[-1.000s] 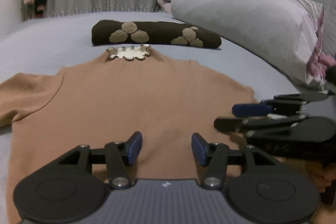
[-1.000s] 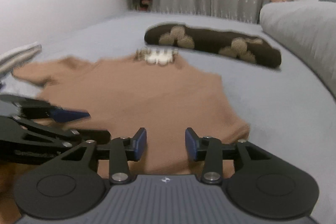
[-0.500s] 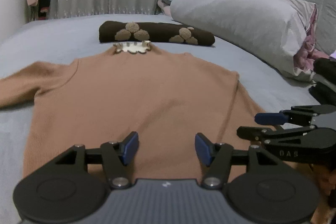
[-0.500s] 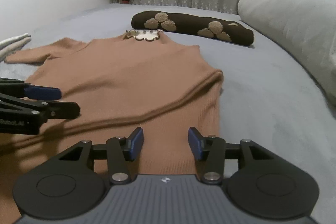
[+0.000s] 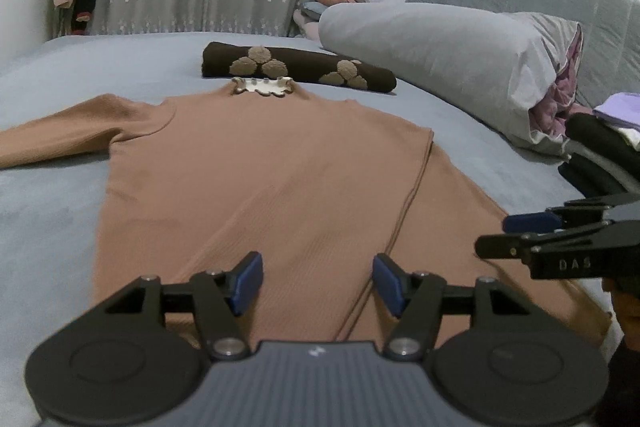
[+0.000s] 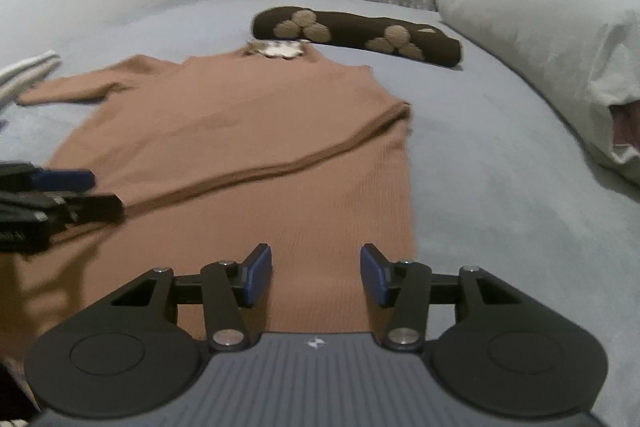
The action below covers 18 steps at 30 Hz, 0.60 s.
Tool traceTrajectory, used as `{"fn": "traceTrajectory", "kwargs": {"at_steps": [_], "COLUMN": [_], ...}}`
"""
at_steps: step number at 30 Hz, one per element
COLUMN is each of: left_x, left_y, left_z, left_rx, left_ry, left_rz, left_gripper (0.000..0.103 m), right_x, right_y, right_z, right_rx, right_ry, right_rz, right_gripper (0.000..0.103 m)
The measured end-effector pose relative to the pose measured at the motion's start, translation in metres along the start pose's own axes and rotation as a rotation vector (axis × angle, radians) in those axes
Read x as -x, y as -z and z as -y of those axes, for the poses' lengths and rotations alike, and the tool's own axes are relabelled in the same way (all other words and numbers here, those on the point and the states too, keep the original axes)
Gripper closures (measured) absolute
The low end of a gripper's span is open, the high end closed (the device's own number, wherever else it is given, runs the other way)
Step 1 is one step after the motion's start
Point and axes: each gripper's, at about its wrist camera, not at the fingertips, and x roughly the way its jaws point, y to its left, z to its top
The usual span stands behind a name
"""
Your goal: Fold clothes
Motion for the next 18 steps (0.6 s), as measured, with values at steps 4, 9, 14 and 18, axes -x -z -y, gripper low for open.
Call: {"fn": "traceTrajectory", "kwargs": {"at_steps": [4,9,14,18], "left_x": [0.007,0.008,0.019,0.028], "left_y": [-0.001,0.001,-0.001,-0.014], "left_z": [-0.009,-0.017,-0.025,-0.049], "left_rx": [0.030,0.039,0.032,0.109], "left_ry": [0.002,0.017,0.049,0.017], "left_rz": [-0.001,-0.048,-0.089,-0.082], "left_gripper": [0.040,0.040,0.040,0.037], "right_x": [0.001,-0.016,-0.046,-0.049], "right_y": [-0.012,-0.033,-0.045,-0.056], "right_z": [-0.018,-0.047,-0.066,-0.070], "right_rx": [0.004,0.051,0.079,0.077], "right_ry": [-0.060,-0.149,-0.174,-0.172], "right_rz": [0.016,0.036,0.008,0.012], "right_gripper": [0.051,0.051,0.051,0.051]}}
